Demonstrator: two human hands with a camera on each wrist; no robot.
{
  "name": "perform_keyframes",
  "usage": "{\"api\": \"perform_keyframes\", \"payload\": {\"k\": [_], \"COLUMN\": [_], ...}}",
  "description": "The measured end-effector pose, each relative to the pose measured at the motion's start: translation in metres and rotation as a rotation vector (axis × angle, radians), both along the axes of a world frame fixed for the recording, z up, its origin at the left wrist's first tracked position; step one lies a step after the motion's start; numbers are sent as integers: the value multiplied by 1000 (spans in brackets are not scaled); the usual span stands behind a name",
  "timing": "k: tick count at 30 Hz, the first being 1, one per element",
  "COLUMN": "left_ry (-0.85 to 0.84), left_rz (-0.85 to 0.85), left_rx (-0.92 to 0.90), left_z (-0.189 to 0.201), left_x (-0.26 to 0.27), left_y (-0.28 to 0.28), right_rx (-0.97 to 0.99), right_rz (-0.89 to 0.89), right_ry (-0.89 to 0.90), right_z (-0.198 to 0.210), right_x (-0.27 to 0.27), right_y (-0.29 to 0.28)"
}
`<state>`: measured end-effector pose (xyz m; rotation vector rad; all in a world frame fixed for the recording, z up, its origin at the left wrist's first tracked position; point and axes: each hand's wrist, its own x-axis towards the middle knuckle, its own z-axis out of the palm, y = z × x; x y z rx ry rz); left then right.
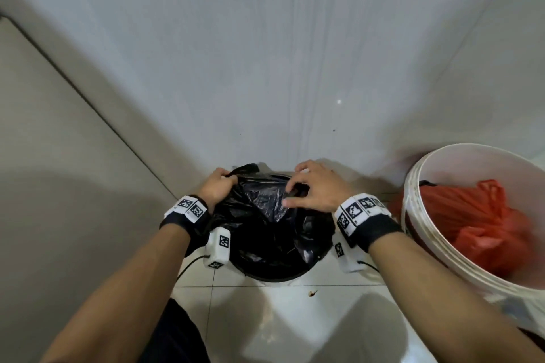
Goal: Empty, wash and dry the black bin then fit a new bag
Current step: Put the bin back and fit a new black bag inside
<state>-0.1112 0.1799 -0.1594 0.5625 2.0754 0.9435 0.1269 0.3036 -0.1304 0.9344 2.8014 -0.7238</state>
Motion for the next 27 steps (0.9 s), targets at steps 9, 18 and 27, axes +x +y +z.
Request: {"api": "perform_keyframes", "payload": {"k": [9, 18, 27], "left_ry": [253, 277, 215], "left_rz": [-330, -383, -247], "left_rx": [283, 165, 152], "left_z": [-28, -45, -46], "left_x": [-13, -27, -27], "left_y": [-7, -5, -5], "right_rx": [-27, -211, -218], "right_rz": [-282, -397, -363], "right_ry": [152, 263, 307], "right_z": [-46, -70, -81], "right_x": [23, 10, 26], "right_y": [35, 36, 43]}}
